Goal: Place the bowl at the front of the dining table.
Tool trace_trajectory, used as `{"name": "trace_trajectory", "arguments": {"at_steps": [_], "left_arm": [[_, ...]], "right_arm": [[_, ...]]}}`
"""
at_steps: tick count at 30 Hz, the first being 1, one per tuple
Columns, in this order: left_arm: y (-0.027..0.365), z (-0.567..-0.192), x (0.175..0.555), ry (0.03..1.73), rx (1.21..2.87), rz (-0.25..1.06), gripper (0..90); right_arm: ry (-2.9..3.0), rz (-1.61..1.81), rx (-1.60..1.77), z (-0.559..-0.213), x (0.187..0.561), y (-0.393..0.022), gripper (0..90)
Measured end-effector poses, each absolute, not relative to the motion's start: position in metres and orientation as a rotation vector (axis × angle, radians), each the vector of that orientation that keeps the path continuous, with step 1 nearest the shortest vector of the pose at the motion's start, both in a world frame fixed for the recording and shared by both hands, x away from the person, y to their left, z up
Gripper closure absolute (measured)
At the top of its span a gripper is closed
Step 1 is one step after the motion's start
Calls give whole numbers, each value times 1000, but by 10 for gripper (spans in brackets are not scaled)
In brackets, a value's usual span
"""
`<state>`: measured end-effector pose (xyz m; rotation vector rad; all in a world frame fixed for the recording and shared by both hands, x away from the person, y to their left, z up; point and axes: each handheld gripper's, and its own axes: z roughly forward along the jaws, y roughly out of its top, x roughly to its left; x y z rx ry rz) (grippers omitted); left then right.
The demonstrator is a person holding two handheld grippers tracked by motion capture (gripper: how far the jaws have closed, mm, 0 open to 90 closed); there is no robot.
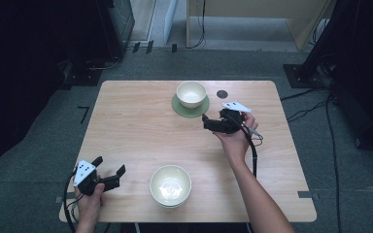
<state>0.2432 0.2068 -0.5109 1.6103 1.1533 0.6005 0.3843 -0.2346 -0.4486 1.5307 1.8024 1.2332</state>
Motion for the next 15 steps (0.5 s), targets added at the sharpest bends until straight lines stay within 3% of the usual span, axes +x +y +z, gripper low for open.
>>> {"name": "trace_trajectory", "arguments": {"at_steps": [15], "left_arm": [[206, -511, 243, 1154, 1617, 605, 0]], "right_arm": [[1790, 1198, 1497, -453, 356, -254, 0]]}}
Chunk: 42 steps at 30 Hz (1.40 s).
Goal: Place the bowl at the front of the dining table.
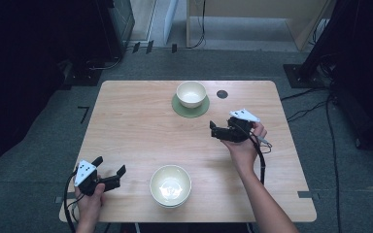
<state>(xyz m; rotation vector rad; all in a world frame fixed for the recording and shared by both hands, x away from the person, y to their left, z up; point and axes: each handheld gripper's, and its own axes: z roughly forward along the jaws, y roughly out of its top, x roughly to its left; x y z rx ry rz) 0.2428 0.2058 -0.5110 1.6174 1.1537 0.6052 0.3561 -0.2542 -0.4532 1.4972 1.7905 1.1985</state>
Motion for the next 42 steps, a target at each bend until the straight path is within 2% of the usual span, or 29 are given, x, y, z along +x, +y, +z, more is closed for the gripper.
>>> {"name": "trace_trajectory", "arguments": {"at_steps": [25, 42], "left_arm": [[204, -511, 242, 1152, 1632, 616, 0], [203, -511, 242, 1151, 1638, 621, 0]], "right_arm": [[1743, 1151, 1510, -472, 311, -296, 0], [1686, 1103, 1557, -490, 279, -339, 0]]}}
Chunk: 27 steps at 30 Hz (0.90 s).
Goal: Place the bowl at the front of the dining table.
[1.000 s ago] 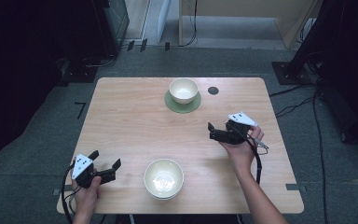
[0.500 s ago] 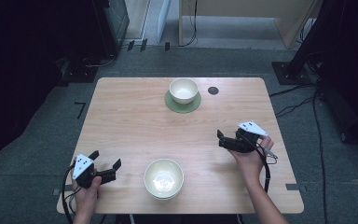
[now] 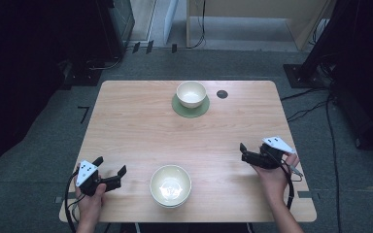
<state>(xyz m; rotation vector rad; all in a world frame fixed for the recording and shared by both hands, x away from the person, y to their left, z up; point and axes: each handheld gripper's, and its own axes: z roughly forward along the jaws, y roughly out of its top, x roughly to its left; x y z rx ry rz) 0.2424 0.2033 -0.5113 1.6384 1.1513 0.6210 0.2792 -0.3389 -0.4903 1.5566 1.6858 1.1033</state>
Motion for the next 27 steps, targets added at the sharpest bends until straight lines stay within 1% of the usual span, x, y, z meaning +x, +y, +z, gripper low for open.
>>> {"name": "trace_trajectory", "arguments": {"at_steps": [14, 27], "left_arm": [[203, -511, 242, 1153, 1639, 622, 0], [203, -511, 242, 1153, 1642, 624, 0]], "right_arm": [[1656, 1067, 1593, -500, 255, -368, 0], [1630, 1023, 1638, -512, 224, -399, 0]]}}
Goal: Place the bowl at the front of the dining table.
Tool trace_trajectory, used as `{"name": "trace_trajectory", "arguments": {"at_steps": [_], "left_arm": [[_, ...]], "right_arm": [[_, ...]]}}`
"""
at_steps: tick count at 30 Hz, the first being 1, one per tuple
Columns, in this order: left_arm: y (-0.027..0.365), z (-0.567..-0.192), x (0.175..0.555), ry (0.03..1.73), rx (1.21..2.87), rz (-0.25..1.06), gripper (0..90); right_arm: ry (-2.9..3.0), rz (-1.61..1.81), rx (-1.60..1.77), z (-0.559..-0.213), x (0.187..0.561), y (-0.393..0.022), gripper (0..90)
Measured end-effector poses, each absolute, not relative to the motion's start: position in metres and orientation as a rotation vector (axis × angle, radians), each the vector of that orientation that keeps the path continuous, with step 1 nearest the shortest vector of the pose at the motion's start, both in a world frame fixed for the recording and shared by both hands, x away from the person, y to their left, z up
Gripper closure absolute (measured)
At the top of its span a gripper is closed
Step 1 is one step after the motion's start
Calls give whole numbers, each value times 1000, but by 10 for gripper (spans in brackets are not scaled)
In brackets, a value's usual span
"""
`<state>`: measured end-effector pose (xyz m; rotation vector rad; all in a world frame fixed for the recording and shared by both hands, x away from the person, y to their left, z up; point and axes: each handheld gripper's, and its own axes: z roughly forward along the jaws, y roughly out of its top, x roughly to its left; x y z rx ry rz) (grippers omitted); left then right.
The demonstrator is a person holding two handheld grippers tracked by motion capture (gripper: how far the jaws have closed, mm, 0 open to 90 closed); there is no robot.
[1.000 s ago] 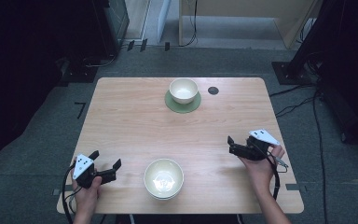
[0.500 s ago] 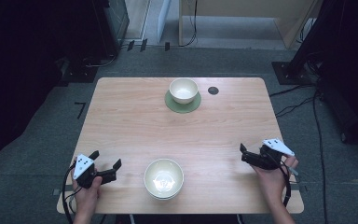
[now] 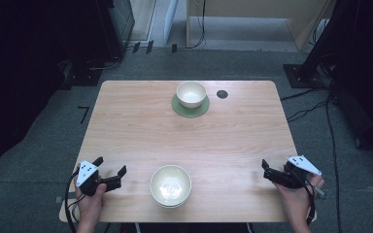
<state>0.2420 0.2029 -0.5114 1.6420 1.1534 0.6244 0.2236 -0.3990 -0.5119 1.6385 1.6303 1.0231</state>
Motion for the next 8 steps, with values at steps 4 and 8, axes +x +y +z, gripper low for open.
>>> {"name": "trace_trajectory", "arguments": {"at_steps": [4, 8], "left_arm": [[203, -511, 242, 1153, 1643, 624, 0], [202, -512, 242, 1153, 1646, 624, 0]], "right_arm": [[1623, 1012, 1654, -514, 214, -408, 0], [1625, 1013, 1659, -515, 207, -413, 0]]}}
